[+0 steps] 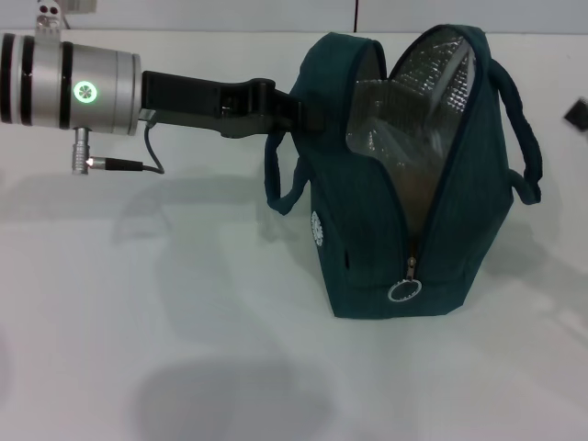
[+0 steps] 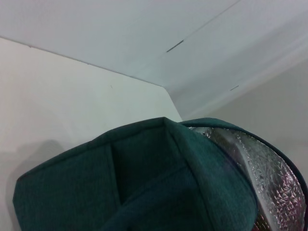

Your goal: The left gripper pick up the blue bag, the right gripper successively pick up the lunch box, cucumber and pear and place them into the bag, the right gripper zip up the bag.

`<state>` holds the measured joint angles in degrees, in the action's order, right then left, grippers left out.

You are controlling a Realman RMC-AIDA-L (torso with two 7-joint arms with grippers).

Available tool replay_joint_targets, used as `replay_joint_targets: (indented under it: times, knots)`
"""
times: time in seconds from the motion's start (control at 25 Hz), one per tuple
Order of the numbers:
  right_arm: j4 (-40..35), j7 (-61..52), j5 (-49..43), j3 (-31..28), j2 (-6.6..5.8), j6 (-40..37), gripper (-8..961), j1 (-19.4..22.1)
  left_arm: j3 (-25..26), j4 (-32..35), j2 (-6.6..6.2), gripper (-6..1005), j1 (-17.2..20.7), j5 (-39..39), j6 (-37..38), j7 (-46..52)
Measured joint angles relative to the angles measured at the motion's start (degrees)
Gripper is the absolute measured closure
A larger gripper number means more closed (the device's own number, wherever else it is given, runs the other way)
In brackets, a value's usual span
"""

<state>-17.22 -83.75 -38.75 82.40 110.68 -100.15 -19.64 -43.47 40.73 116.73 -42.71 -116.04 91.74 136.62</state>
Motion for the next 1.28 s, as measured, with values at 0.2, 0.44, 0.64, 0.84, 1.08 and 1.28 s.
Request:
replay_joint_targets:
  times: [0.2,0.44,0.64,0.84,1.08,1.28]
  knots:
    - [0.39,14.52,-9.93,0.18,0.55,-4.27,319,1.11,-0.03,-0.03,0.28,958,0.0,0.01,-0.11,-0.28]
    - [0.83,31.52,-20.11,0.04,3.5,-1.5,292,4.51,-0.12,-0.04,0.74,959,0.14,-0.14,-0.52,-0.85]
    - [3.1,37.21,-23.07,0.24,4.5,2.41,291,5.21,-0.28,-0.04,0.78,959,0.17,-0.17,-0.52,-1.01]
    - [4.81,37.24,-23.05,0.21,4.78,6.83,292,3.53,-0.84,-0.04,0.78,959,0.18,-0.17,-0.52,-1.05]
    - [4.02,37.47,-22.87,0.35,5.28,11.74,293,1.82,-0.83,-0.04,0.87,958,0.12,-0.2,-0.39,-1.09]
    - [3.06,37.27,-22.63,2.95,5.34,14.63,294,0.51,-0.82,-0.04,0.87,958,-0.04,-0.24,-0.34,-1.18]
